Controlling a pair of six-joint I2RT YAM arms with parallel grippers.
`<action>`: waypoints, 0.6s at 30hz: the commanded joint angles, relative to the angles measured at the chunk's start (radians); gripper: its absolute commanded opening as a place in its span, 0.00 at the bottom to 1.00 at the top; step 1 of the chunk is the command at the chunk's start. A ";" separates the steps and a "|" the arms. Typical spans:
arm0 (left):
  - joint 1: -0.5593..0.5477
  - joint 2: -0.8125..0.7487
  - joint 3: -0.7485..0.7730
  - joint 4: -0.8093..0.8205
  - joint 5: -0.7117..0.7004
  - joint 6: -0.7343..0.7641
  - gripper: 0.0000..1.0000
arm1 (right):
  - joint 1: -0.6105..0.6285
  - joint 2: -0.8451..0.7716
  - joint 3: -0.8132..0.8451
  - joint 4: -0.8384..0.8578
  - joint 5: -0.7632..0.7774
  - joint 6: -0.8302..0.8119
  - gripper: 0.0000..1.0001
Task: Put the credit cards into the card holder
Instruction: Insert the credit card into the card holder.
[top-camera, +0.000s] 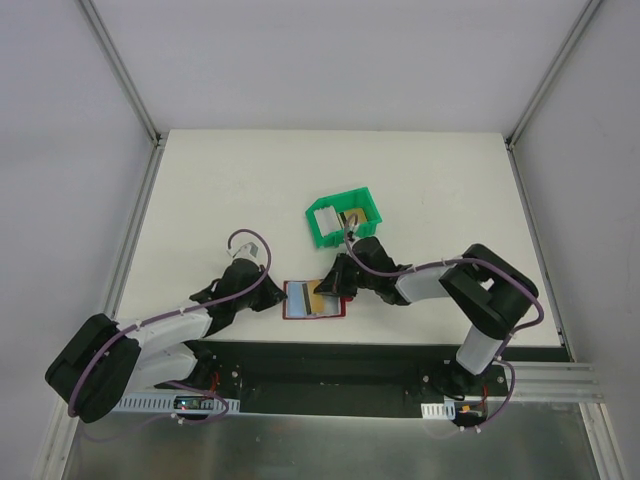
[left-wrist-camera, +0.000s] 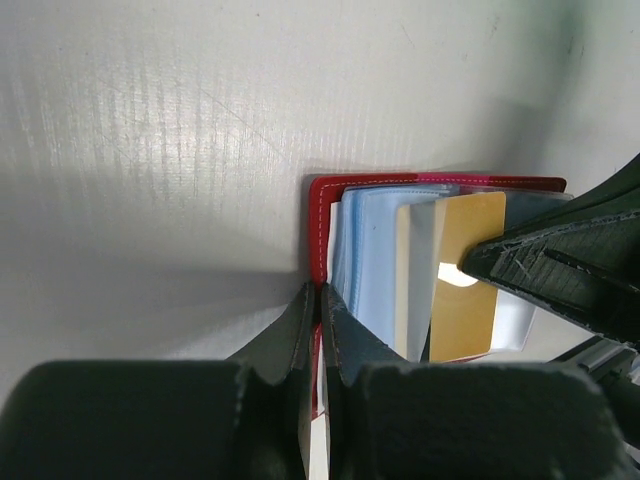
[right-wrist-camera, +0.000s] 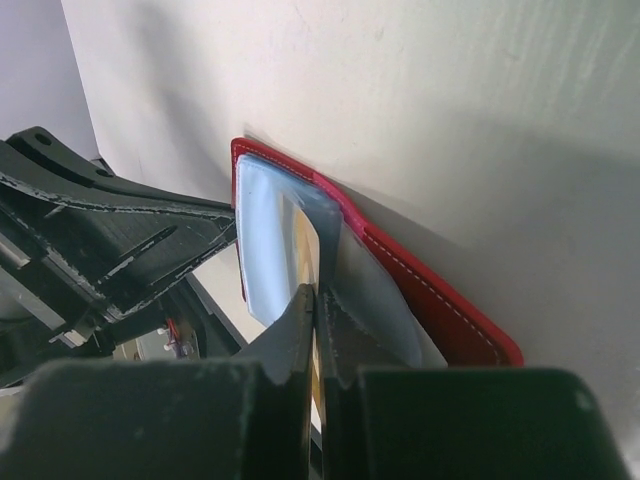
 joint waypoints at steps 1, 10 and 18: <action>0.010 -0.054 -0.013 -0.029 -0.018 -0.039 0.00 | 0.045 0.000 0.028 -0.094 0.070 -0.030 0.00; 0.010 -0.173 -0.085 -0.057 -0.063 -0.113 0.00 | 0.044 -0.057 -0.008 -0.145 0.202 -0.012 0.01; 0.006 -0.214 -0.140 -0.024 -0.064 -0.160 0.00 | 0.063 0.031 0.056 -0.090 0.136 0.014 0.02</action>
